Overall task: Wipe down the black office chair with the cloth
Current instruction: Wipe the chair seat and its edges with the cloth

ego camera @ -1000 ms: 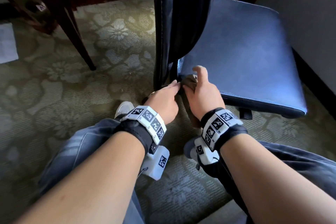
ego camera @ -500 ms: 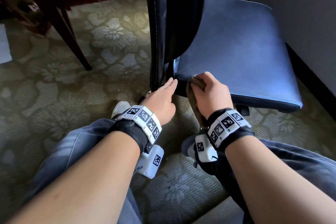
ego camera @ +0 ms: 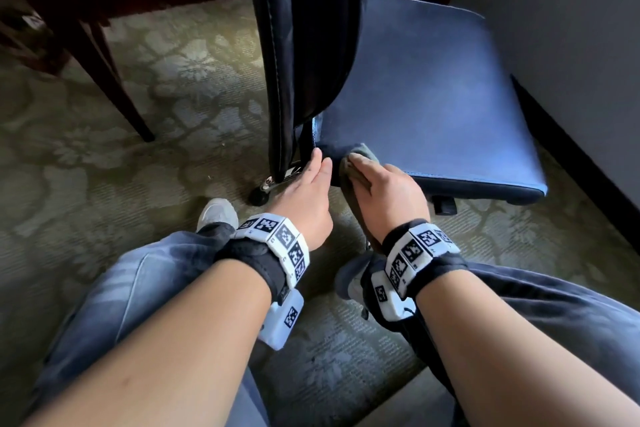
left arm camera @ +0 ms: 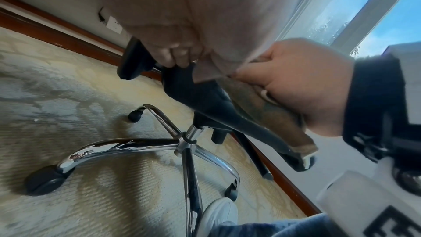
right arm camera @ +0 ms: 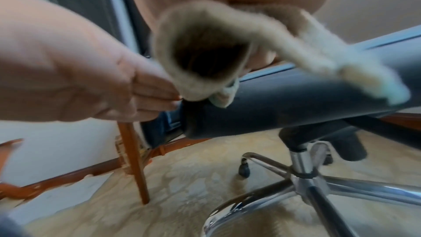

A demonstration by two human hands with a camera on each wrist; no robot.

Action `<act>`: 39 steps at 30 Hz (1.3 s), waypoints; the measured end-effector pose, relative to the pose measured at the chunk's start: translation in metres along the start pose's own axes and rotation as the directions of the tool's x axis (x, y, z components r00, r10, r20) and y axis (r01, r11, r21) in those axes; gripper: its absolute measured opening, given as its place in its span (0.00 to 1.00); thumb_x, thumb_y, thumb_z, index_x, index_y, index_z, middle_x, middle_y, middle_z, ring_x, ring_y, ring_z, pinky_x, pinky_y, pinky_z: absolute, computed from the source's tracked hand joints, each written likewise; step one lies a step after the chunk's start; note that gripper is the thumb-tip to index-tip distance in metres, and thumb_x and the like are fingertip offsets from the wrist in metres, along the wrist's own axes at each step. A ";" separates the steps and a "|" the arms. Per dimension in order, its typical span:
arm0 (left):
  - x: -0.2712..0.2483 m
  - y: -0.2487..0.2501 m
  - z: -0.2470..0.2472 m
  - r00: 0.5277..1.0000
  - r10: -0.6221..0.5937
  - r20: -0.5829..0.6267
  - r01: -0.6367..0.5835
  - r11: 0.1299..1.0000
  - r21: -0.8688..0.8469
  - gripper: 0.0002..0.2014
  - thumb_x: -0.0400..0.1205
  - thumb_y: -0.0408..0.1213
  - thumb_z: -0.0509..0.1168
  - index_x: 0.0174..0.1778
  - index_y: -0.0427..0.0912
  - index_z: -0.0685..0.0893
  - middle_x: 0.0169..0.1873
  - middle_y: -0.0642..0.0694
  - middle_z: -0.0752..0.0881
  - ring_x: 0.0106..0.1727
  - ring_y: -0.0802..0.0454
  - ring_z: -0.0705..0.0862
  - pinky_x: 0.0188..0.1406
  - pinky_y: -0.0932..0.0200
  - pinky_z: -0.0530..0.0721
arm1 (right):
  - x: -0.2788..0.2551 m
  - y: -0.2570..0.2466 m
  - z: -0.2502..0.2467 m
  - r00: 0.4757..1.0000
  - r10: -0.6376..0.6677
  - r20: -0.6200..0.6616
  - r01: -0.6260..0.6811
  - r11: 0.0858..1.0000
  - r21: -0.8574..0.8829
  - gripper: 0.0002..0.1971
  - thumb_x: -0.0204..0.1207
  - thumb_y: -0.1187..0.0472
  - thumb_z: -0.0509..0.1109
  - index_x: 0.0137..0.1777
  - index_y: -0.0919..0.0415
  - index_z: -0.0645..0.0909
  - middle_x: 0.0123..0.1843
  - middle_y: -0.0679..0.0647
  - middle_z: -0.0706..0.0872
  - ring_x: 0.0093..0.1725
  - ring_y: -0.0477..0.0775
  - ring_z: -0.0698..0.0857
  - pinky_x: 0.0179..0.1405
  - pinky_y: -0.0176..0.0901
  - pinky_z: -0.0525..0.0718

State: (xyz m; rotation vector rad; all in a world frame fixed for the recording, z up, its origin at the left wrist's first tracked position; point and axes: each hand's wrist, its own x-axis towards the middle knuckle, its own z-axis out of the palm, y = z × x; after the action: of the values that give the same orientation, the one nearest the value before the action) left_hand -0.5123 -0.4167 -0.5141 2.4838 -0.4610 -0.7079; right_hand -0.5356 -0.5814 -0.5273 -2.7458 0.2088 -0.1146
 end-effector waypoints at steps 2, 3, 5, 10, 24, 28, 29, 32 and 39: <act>-0.006 0.000 -0.010 0.995 -0.042 -0.096 0.035 0.997 -0.068 0.35 0.86 0.26 0.54 0.91 0.47 0.58 0.93 0.55 0.50 0.89 0.42 0.65 0.86 0.40 0.68 | 0.003 -0.016 0.011 0.997 -0.068 0.039 0.069 0.997 -0.026 0.20 0.86 0.45 0.64 0.77 0.38 0.79 0.47 0.54 0.84 0.45 0.65 0.88 0.44 0.52 0.87; -0.008 -0.001 -0.014 0.988 -0.070 -0.139 0.058 0.994 -0.090 0.32 0.85 0.26 0.55 0.88 0.45 0.64 0.92 0.52 0.57 0.86 0.40 0.70 0.83 0.39 0.71 | 0.005 -0.022 0.016 0.994 -0.085 0.073 0.089 0.995 -0.045 0.20 0.87 0.44 0.62 0.78 0.37 0.77 0.47 0.53 0.83 0.45 0.65 0.87 0.44 0.52 0.87; -0.012 -0.004 -0.017 0.979 -0.123 -0.164 0.107 0.989 -0.099 0.29 0.86 0.27 0.56 0.85 0.44 0.68 0.86 0.46 0.70 0.81 0.36 0.75 0.78 0.38 0.76 | 0.007 -0.030 0.023 0.990 -0.068 0.122 0.078 0.994 -0.071 0.21 0.88 0.43 0.60 0.80 0.35 0.74 0.50 0.54 0.82 0.46 0.65 0.88 0.46 0.53 0.88; -0.014 -0.009 -0.016 0.979 -0.172 -0.112 0.163 0.983 -0.088 0.35 0.87 0.29 0.56 0.92 0.51 0.57 0.81 0.39 0.78 0.74 0.34 0.80 0.71 0.39 0.81 | 0.005 -0.026 0.037 0.956 -0.039 0.292 0.079 0.989 -0.125 0.21 0.89 0.44 0.58 0.81 0.32 0.69 0.50 0.53 0.77 0.48 0.66 0.88 0.51 0.57 0.88; -0.016 -0.028 -0.019 0.974 -0.201 -0.104 0.181 0.967 -0.177 0.37 0.88 0.32 0.55 0.93 0.61 0.55 0.85 0.44 0.74 0.79 0.40 0.78 0.74 0.49 0.78 | 0.003 -0.039 0.058 0.918 -0.016 0.396 0.088 0.982 -0.165 0.23 0.89 0.46 0.57 0.84 0.35 0.65 0.58 0.54 0.82 0.51 0.64 0.87 0.54 0.53 0.86; -0.012 -0.028 -0.016 0.968 -0.214 -0.131 0.193 0.968 -0.159 0.36 0.89 0.34 0.56 0.93 0.61 0.55 0.84 0.45 0.76 0.77 0.40 0.80 0.68 0.52 0.79 | 0.011 -0.036 0.057 0.943 0.015 0.331 0.030 0.991 -0.129 0.21 0.90 0.43 0.56 0.82 0.33 0.69 0.52 0.52 0.77 0.51 0.64 0.87 0.51 0.50 0.85; -0.011 -0.027 -0.015 0.967 -0.219 -0.134 0.197 0.968 -0.157 0.36 0.89 0.34 0.56 0.93 0.61 0.55 0.84 0.44 0.76 0.77 0.40 0.80 0.69 0.52 0.79 | 0.011 -0.033 0.060 0.927 0.017 0.375 0.031 0.992 -0.121 0.21 0.89 0.43 0.56 0.81 0.34 0.70 0.54 0.53 0.80 0.54 0.64 0.88 0.55 0.51 0.85; -0.010 -0.019 -0.015 0.962 -0.232 -0.141 0.217 0.969 -0.115 0.36 0.89 0.35 0.56 0.93 0.58 0.54 0.84 0.45 0.75 0.79 0.39 0.78 0.72 0.49 0.77 | -0.005 -0.023 0.055 0.924 -0.021 0.382 0.022 1.000 0.003 0.22 0.88 0.43 0.62 0.80 0.38 0.74 0.62 0.56 0.87 0.60 0.61 0.87 0.61 0.53 0.86; 0.001 0.011 0.004 0.987 -0.060 -0.152 0.063 0.998 0.011 0.40 0.86 0.28 0.56 0.93 0.56 0.52 0.94 0.48 0.50 0.85 0.37 0.72 0.80 0.41 0.74 | -0.005 0.001 0.009 0.998 0.054 0.007 -0.055 0.978 0.202 0.21 0.85 0.44 0.65 0.76 0.42 0.81 0.61 0.56 0.91 0.58 0.62 0.89 0.58 0.54 0.87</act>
State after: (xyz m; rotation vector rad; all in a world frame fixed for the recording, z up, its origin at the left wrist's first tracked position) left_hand -0.5159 -0.4278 -0.5114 2.5533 -0.3365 -0.5358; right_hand -0.5399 -0.5779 -0.5363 -2.5357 0.2573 -0.1126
